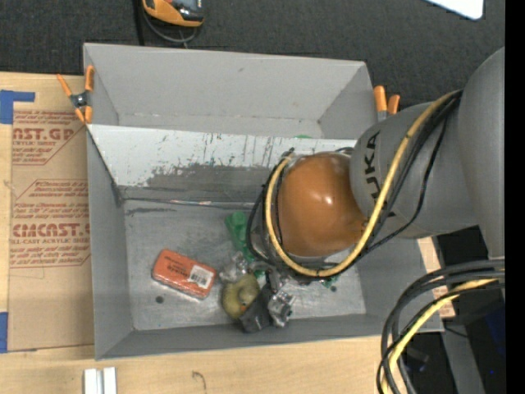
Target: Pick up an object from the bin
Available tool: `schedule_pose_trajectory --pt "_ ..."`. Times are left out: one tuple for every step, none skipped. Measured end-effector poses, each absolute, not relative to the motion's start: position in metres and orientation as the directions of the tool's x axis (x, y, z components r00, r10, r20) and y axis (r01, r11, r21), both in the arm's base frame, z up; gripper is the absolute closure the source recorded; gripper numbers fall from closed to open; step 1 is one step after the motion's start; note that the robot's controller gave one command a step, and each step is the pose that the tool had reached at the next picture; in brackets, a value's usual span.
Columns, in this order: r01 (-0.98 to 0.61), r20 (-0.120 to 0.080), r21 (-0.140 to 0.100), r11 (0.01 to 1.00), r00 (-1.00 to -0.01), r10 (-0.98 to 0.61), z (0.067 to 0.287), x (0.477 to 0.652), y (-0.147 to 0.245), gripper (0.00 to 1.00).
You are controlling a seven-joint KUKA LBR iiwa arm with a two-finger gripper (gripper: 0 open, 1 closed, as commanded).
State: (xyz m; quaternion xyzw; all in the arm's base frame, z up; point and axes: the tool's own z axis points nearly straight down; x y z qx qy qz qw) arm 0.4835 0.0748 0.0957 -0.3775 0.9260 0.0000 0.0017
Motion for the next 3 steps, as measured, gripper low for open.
schedule_pose_trajectory --pt "-0.757 -0.016 -0.001 0.653 -0.653 -0.757 0.0872 0.4832 0.0609 0.0" --pt "-0.941 -0.024 -0.027 0.338 -0.337 -0.941 0.0799 0.4931 0.0707 1.0" --pt "-0.941 -0.024 -0.027 0.338 -0.337 -0.941 0.0799 0.4931 0.0706 1.0"
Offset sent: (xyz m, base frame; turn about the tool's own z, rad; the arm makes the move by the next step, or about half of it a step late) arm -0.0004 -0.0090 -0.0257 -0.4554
